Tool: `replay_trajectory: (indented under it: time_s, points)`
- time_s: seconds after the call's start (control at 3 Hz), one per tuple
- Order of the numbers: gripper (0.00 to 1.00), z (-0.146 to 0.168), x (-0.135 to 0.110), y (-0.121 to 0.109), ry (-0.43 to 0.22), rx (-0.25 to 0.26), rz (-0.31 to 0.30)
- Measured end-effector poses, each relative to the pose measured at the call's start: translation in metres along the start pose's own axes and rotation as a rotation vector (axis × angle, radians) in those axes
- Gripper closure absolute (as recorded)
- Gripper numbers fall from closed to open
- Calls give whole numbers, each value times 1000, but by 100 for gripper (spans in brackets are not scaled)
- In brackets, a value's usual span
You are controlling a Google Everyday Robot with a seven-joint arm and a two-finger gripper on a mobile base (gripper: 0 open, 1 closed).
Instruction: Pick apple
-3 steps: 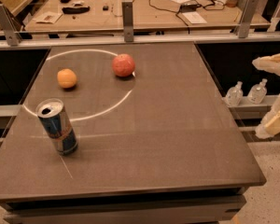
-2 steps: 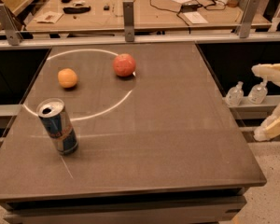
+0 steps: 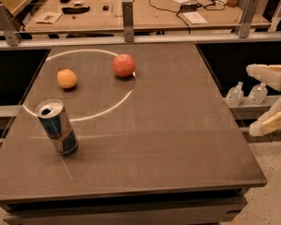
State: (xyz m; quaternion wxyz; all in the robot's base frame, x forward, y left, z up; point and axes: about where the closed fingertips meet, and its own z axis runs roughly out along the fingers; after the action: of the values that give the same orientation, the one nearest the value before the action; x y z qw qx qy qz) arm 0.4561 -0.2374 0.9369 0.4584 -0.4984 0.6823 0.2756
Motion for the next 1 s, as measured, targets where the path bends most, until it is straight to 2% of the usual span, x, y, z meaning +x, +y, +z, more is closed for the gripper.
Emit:
replay_trajectory:
  time_s: [0.33, 0.67, 1.0]
  points:
    - [0, 0, 0, 0, 0, 0, 0]
    - [0, 15, -1, -10, 6, -2, 29]
    - [0, 42, -1, -33, 13, -16, 35]
